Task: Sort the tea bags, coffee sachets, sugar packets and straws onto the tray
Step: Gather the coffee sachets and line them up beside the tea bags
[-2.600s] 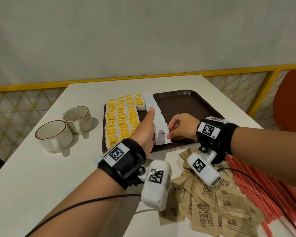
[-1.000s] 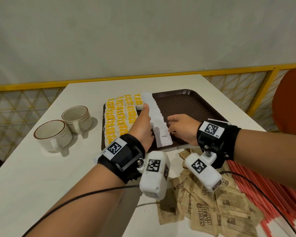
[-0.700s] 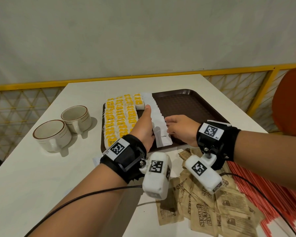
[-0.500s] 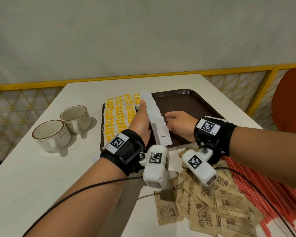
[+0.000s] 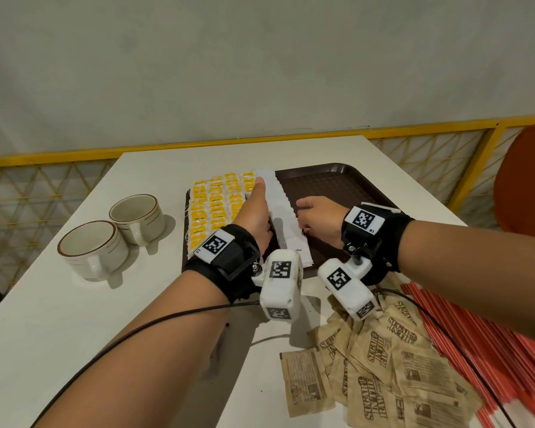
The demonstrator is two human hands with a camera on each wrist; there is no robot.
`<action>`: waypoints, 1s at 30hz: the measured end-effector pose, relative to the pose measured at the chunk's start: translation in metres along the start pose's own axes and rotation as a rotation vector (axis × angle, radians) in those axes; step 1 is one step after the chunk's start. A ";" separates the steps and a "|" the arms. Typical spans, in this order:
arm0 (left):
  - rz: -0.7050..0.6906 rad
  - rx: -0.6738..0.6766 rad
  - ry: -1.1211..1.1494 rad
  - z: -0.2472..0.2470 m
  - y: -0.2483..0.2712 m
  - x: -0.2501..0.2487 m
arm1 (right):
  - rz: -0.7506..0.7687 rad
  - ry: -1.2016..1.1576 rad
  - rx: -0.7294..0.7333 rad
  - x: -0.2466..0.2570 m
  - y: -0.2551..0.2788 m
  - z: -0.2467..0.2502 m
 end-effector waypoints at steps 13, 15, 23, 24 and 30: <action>0.067 0.010 0.010 0.006 -0.010 -0.001 | -0.009 -0.019 0.001 0.007 0.005 0.007; 0.073 0.024 0.033 0.008 -0.009 0.002 | -0.014 -0.057 0.005 0.001 0.014 0.007; 0.091 0.060 0.052 0.006 0.007 0.028 | -0.013 -0.044 0.101 -0.014 0.034 -0.016; 0.082 0.055 0.050 0.006 0.007 0.030 | -0.008 -0.062 0.105 -0.012 0.037 -0.018; 0.046 0.022 0.060 0.003 0.008 0.032 | -0.012 -0.059 0.104 -0.010 0.044 -0.017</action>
Point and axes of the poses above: each hand's wrist, its own y-axis away from the middle knuckle, its own z-axis out of the back of the hand, x = y × z, the point moved 10 cm from there along -y, towards the middle knuckle, and after that the axes turned 15 degrees about y, right-handed, at the moved point
